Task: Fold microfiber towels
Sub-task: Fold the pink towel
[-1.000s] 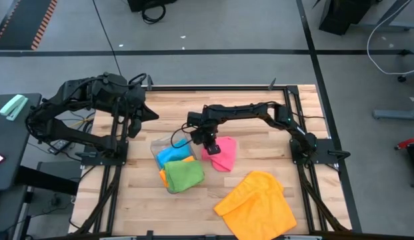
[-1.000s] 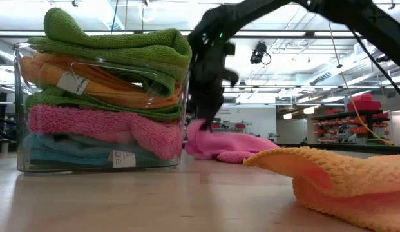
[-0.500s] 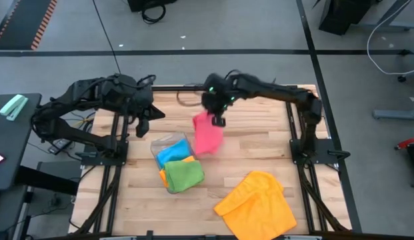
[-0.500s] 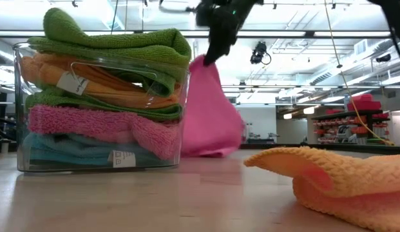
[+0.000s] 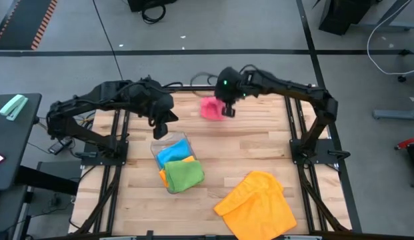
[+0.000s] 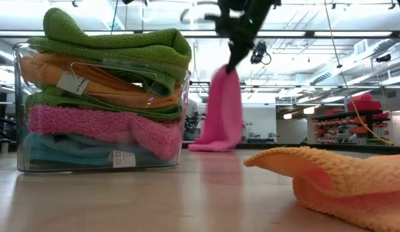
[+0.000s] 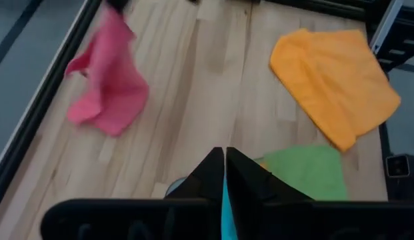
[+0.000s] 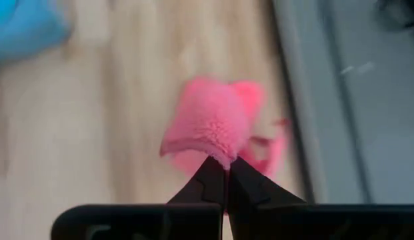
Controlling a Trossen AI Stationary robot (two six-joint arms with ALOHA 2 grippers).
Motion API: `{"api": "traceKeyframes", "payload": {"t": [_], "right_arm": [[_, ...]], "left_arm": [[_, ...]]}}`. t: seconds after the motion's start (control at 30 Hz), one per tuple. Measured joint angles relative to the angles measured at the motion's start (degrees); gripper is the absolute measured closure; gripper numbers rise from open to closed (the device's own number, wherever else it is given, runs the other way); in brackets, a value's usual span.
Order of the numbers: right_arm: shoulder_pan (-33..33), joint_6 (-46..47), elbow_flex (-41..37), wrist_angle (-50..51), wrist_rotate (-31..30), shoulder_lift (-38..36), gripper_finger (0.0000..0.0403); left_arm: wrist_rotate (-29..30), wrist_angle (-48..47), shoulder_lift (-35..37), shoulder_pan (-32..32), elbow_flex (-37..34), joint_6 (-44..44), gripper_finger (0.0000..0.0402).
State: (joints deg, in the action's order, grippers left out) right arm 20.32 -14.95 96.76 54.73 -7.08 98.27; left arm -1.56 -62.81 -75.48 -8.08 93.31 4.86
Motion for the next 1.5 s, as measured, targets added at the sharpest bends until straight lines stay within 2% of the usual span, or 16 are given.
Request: {"api": "traceKeyframes", "payload": {"t": [0.17,0.33,0.53,0.63,0.93,1.1,1.33,1.5], "right_arm": [[-2.40,1.97,-12.67,0.18,5.66,-2.21,0.0395],[-6.72,3.11,-22.08,-0.50,12.52,-5.23,0.0395],[-9.96,6.06,-31.54,-0.82,13.19,-7.27,0.0392],[-10.13,8.93,-35.75,-2.26,13.91,-9.25,0.0391],[-10.02,21.71,-47.09,0.75,23.89,-17.03,0.0389],[-9.58,24.76,-48.47,4.76,26.21,-20.21,0.0369],[-9.58,24.52,-41.59,13.62,23.22,-22.00,0.0271],[-9.35,26.38,-38.30,14.30,21.75,-21.99,0.0220]], "left_arm": [[-0.07,0.28,-1.39,0.23,0.10,0.92,0.0385],[-0.11,0.29,-1.68,0.28,0.03,1.51,0.0386],[0.01,1.70,-3.53,0.26,0.03,1.49,0.0378],[1.30,2.76,-6.32,0.31,0.03,1.00,0.0380],[2.18,5.84,-17.98,0.27,0.01,-1.47,0.0385],[1.76,10.90,-22.76,0.98,0.01,-0.81,0.0375],[1.64,15.43,-25.37,1.57,0.01,-4.00,0.0379],[1.75,22.67,-27.37,0.50,0.09,-8.86,0.0387]]}}
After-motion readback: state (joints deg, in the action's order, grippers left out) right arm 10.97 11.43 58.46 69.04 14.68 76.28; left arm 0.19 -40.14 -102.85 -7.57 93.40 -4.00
